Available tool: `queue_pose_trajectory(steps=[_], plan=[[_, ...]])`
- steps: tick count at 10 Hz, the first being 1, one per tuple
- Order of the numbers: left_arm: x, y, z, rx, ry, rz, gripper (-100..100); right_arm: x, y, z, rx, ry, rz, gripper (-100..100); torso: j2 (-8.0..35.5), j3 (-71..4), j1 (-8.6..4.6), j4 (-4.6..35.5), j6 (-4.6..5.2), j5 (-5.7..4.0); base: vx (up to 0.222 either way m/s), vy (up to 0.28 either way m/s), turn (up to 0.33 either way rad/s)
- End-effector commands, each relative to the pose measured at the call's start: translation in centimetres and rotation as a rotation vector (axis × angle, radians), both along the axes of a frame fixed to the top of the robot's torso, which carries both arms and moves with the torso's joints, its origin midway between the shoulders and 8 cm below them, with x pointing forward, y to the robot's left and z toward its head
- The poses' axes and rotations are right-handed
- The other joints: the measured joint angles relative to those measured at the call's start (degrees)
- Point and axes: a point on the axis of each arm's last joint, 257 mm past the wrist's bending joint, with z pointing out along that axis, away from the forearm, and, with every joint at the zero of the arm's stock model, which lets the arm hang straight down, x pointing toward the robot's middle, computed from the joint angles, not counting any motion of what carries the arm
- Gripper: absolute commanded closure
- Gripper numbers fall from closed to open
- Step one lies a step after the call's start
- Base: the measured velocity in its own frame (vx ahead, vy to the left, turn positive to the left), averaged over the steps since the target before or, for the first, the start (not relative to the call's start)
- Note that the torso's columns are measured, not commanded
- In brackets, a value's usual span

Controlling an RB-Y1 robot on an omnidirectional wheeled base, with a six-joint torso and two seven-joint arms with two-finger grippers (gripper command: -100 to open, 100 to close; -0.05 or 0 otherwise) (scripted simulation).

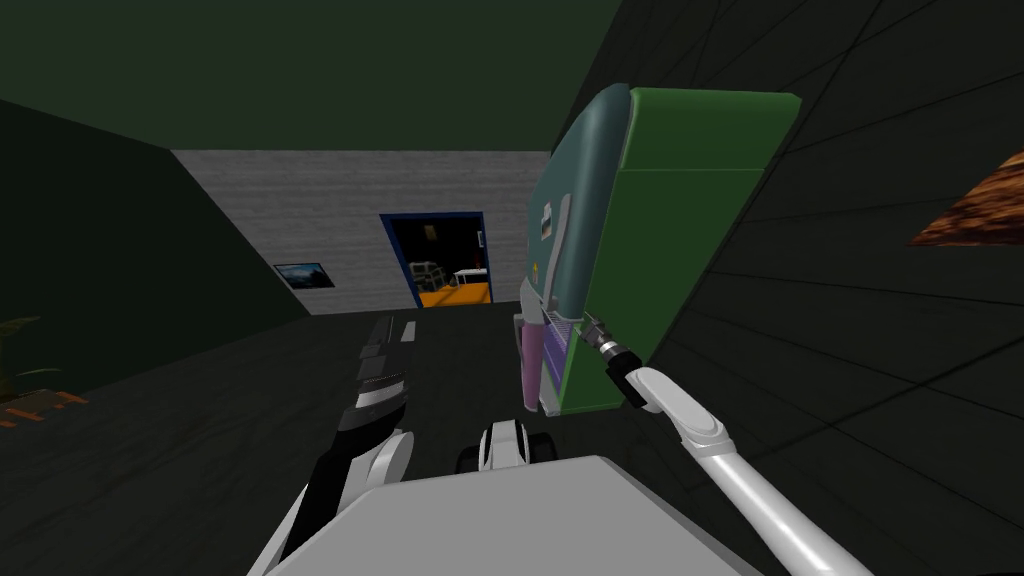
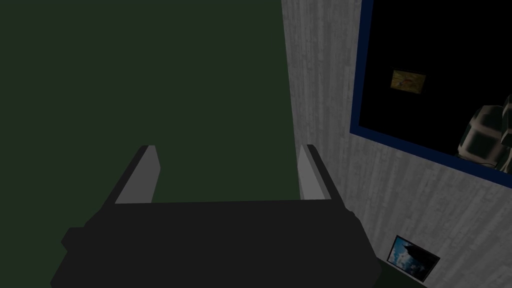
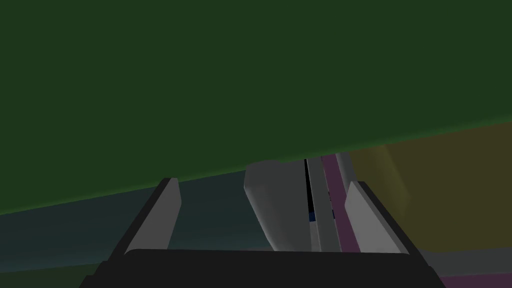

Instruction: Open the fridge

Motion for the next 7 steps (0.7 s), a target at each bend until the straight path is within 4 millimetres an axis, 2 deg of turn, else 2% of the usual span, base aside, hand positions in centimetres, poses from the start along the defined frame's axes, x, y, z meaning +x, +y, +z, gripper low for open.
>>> queue_pose_trajectory(steps=[1, 4, 7], plan=[[0.0, 0.0, 0.0, 0.0, 0.0, 0.0, 0, 0.78, 1.07, 1.72, -0.05, -0.033, 0.031, -100, 0.0, 0.0, -0.11, 0.0, 0.11, -0.02, -0.005, 0.043, 0.003], [0.0, 0.0, 0.0, 0.0, 0.0, 0.0, 0, 0.78, 1.07, 1.72, -0.05, -0.033, 0.031, -100, -0.1, -0.1, 0.05, 0.0, -0.11, 0.07, 0.002, 0.021, 0.009], [0.0, 0.0, 0.0, 0.0, 0.0, 0.0, 0, 1.04, 0.62, 2.36, -0.124, -0.044, 0.023, -100, -0.1, -0.1, 0.17, 0.0, -0.15, 0.08, 0.005, 0.039, 0.004]])
